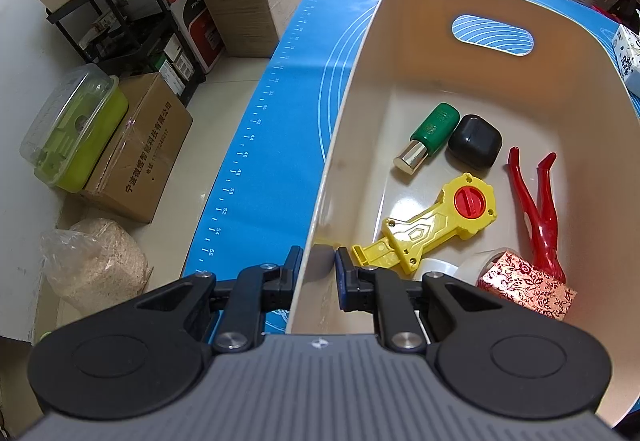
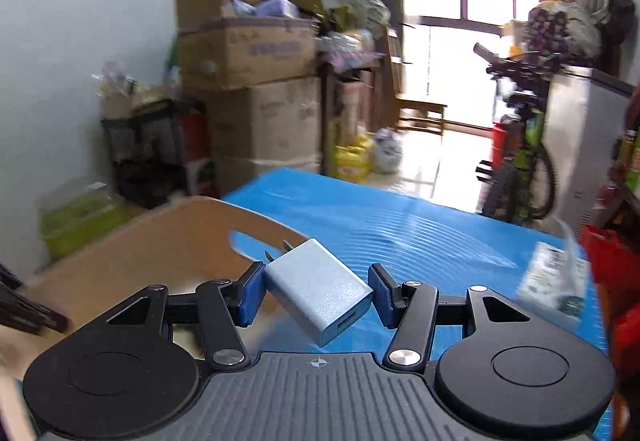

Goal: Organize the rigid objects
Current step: 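Carry the white charger into the basket and release it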

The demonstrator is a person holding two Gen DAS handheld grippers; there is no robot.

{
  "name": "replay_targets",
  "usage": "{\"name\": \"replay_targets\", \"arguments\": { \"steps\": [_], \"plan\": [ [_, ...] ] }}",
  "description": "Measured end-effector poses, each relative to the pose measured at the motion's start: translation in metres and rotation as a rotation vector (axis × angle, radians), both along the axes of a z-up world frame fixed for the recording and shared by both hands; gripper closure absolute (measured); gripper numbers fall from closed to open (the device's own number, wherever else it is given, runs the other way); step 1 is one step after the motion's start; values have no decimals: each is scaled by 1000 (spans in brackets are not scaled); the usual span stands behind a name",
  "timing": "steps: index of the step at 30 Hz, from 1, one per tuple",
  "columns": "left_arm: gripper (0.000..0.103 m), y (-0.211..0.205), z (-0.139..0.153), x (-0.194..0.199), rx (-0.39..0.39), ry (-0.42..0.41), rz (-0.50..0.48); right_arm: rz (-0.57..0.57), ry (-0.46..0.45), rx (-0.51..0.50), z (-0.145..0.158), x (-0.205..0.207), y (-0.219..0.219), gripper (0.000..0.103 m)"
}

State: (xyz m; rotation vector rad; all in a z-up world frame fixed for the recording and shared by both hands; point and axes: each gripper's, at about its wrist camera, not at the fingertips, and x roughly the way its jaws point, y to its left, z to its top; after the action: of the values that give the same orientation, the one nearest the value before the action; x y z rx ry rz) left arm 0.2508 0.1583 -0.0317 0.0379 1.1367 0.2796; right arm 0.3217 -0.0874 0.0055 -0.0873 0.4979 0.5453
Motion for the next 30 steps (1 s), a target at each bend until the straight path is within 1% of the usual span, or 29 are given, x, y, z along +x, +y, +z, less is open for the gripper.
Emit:
{"name": "replay_targets", "arguments": {
  "steps": [4,9,16,17,18,19,23,26,30],
  "plan": [
    [84,0,0,0,1,0,-1,50,16,28,3,-9,26,43],
    [84,0,0,0,3,0,-2,88,78,37,-13,-16,53,43],
    [84,0,0,0,4,0,-2,140,125,-30,-42,-28,85,43],
    [84,0,0,0,5,-1,-3,141,141,-39,-45,-28,87,43],
    [83,-1,-1,1,8,2,-2,145,134,-53,-48,-30,90,43],
    [83,0,-1,1,9,2,-1,150,119,-63,-47,-32,93,43],
    [83,-2,-1,2,12,1,-1,141,143,-78,-46,-31,97,43],
    [83,-2,-1,2,13,2,0,143,159,-73,-44,-28,96,43],
    [82,-3,-1,1,17,1,3,128,175,-44,-41,-26,90,38]
  ]
}}
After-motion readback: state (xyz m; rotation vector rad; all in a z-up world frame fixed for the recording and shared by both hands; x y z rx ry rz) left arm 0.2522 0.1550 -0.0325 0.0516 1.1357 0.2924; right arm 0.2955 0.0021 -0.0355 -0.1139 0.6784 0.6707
